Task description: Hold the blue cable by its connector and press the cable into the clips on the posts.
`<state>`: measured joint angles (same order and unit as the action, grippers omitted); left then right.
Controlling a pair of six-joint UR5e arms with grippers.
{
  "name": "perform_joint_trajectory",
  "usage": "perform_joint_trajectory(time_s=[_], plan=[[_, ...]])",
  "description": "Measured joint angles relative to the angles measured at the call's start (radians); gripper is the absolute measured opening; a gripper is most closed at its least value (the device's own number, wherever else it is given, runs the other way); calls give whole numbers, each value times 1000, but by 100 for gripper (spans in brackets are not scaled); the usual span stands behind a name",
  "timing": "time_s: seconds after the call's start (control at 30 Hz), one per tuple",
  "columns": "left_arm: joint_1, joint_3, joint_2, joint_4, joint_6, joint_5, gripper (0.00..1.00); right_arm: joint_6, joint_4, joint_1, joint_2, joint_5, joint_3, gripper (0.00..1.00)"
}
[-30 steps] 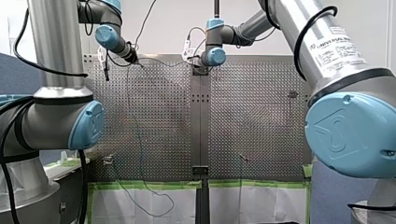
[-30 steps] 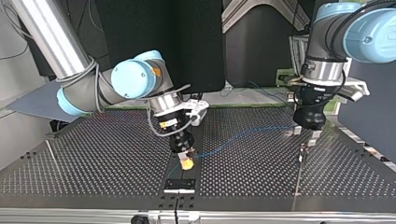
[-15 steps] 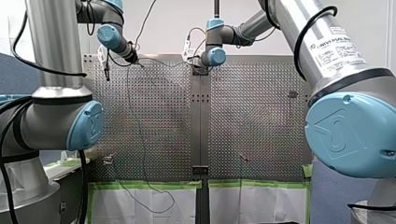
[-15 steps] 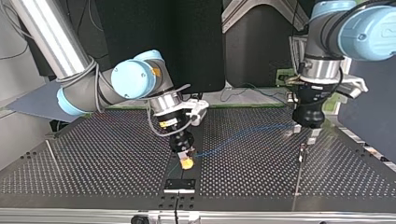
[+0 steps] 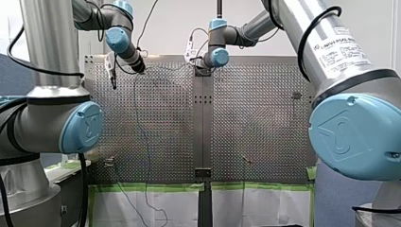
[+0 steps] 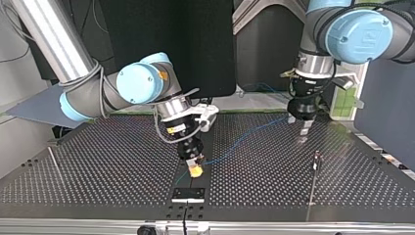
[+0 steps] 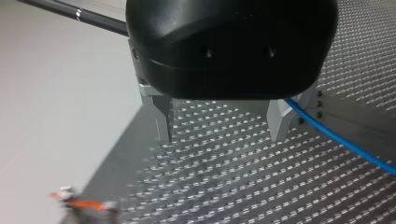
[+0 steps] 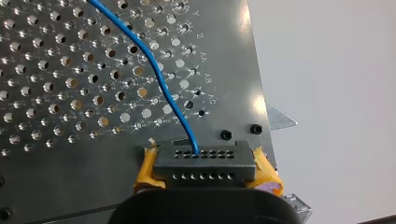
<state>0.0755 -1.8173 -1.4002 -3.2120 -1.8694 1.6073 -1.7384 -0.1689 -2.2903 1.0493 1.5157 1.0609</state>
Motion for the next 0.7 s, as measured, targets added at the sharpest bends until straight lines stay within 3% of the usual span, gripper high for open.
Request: perform_joint_trajectory(time_s=[0.17, 0.7], plan=[[48, 0, -38, -12, -35, -11, 100, 1, 0, 0, 0, 0, 0, 0], [191, 0, -79, 45, -175, -149, 100, 6, 0, -1, 1, 0, 11, 0]])
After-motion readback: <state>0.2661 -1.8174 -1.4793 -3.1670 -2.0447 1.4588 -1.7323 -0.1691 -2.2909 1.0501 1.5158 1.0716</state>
